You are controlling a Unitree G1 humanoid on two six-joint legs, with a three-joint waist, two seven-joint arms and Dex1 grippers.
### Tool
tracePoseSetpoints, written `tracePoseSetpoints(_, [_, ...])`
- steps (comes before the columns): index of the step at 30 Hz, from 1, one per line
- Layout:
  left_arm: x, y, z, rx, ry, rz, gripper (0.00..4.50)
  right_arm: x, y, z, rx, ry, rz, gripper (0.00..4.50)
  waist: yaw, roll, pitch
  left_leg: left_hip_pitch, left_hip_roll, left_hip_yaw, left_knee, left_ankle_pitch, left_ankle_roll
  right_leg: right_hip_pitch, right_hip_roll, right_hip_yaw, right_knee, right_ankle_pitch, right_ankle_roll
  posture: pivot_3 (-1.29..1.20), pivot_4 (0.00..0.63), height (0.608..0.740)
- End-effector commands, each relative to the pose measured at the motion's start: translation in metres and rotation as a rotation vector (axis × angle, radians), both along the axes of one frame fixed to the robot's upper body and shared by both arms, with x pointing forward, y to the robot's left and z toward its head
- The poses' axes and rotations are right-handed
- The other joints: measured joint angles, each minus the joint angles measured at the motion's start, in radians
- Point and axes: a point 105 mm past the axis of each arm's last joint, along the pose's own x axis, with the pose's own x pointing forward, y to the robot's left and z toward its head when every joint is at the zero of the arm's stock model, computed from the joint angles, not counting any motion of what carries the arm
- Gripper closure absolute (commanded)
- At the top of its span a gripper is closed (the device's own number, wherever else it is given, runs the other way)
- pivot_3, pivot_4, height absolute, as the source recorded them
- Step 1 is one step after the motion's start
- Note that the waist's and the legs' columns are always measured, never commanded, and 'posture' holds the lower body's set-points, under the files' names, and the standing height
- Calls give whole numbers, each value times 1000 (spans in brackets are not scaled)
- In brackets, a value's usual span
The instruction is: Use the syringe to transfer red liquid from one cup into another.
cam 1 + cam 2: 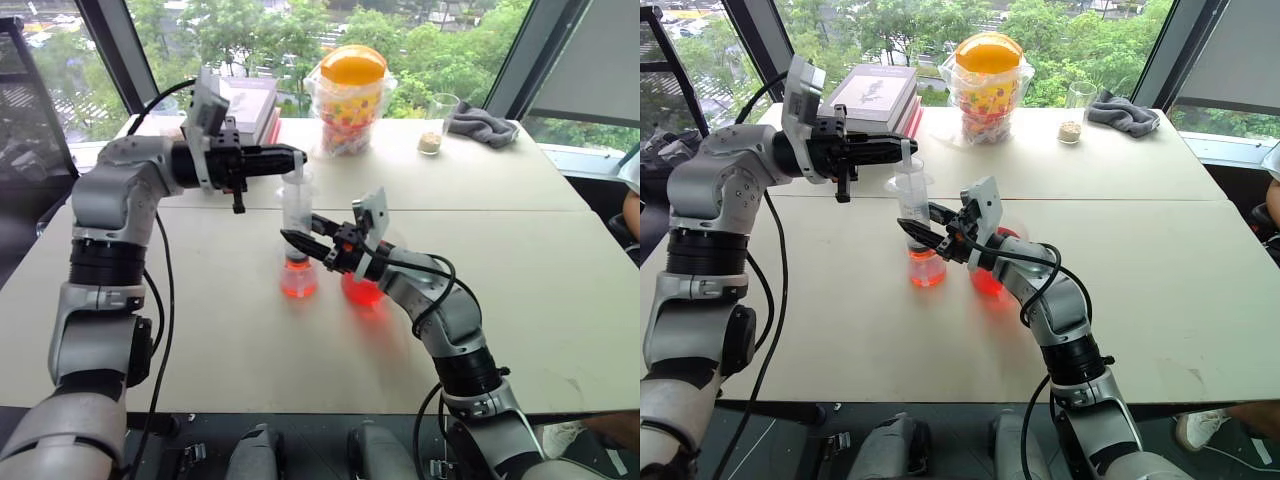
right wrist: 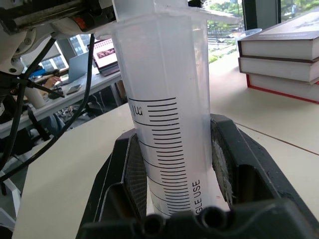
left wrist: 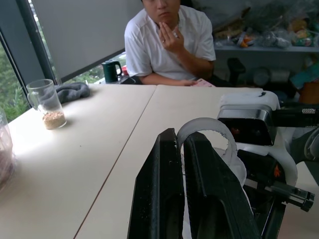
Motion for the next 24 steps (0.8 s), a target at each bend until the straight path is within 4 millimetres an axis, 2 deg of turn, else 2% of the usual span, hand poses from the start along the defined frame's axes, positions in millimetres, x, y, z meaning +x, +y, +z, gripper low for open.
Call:
tracePoseSetpoints(1, [-8,-13,-20,76,39,-67,4451,-7,-1,54,111,-159,1,3016,0,0,0,0,0,0,0,0,0,0,0,0,0,0,0,0,150,740])
tracePoseSetpoints(11, [-8,-16,-33,109,29,-54,4451,2,-11,73,132,-193,-44,3016,0,0,0,0,0,0,0,0,0,0,0,0,0,0,0,0,150,740])
tracePoseSetpoints(15, [-5,-15,-31,109,6,-24,4451,3,-12,71,115,-191,-48,3016,0,0,0,0,0,0,0,0,0,0,0,0,0,0,0,0,150,740])
tracePoseSetpoints(22, [7,-4,5,2,-1,51,4451,5,-9,51,68,-154,-39,3016,0,0,0,0,0,0,0,0,0,0,0,0,0,0,0,0,150,740])
tracePoseSetpoints(24, [8,1,9,-1,2,65,3815,5,-8,47,60,-144,-36,3016,0,0,0,0,0,0,0,0,0,0,0,0,0,0,0,0,150,740])
